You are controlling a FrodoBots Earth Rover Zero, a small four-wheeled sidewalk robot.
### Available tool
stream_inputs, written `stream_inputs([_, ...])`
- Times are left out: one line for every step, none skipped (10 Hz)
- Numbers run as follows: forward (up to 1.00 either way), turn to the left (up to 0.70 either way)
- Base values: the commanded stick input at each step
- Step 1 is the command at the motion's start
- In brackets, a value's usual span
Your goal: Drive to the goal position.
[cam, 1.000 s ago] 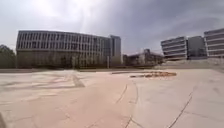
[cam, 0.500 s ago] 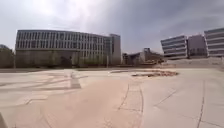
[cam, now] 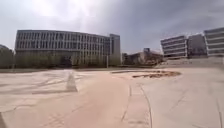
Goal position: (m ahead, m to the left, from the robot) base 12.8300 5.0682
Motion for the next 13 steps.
stream_inputs([0.7, 0.0])
stream_inputs([0.7, 0.0])
stream_inputs([0.7, 0.0])
stream_inputs([0.7, 0.06])
stream_inputs([0.7, 0.28])
stream_inputs([0.7, 0.35])
stream_inputs([0.7, 0.35])
stream_inputs([0.7, 0.35])
stream_inputs([0.7, 0.35])
stream_inputs([0.7, 0.35])
stream_inputs([0.7, 0.35])
stream_inputs([0.7, 0.35])
stream_inputs([0.7, 0.0])
